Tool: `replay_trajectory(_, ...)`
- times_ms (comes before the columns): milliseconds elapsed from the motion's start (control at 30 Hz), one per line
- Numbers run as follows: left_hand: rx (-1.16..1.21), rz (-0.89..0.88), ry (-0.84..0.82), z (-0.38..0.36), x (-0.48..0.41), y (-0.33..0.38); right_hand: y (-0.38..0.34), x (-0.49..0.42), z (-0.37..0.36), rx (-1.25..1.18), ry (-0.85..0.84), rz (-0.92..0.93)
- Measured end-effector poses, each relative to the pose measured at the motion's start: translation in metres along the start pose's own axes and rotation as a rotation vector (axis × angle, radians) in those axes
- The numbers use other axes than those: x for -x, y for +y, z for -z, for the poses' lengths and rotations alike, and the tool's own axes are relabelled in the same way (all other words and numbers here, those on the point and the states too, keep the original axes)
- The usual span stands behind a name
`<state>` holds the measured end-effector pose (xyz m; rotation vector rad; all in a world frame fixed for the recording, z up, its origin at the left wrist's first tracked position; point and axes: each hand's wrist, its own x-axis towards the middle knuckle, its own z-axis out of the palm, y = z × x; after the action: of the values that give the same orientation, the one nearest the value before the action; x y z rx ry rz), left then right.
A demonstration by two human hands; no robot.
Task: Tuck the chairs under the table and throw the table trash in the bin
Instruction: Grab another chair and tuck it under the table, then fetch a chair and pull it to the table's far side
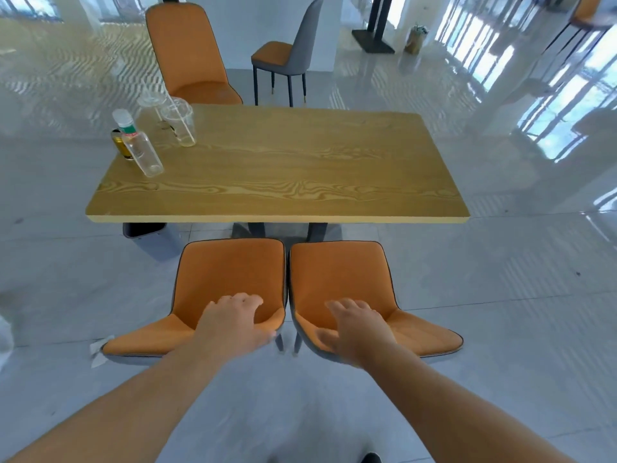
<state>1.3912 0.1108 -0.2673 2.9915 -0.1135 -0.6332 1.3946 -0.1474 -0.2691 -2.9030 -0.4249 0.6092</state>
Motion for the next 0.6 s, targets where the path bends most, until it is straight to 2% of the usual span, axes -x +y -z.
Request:
replay_trajectory(100, 0.053, -0.051, 0.167, 0.071, -0.016, 0.033, 0.029, 0.011, 0.068, -0.033, 0.247, -0.055)
replay_trajectory(233, 0.083, -0.188, 0.313, 0.190, -0.032, 0.116, 0.088, 0.047, 0.183, 0.014, 0.491, -0.126)
replay_trajectory(433, 0.022, -0.442, 0.627, 0.350, -0.009, 0.289, 0.200, 0.152, 0.340, 0.082, 0.791, -0.238)
replay_trajectory(600, 0.053, -0.626, 0.829, 0.445, 0.021, 0.450, 0.314, 0.259, 0.439, 0.174, 0.992, -0.310)
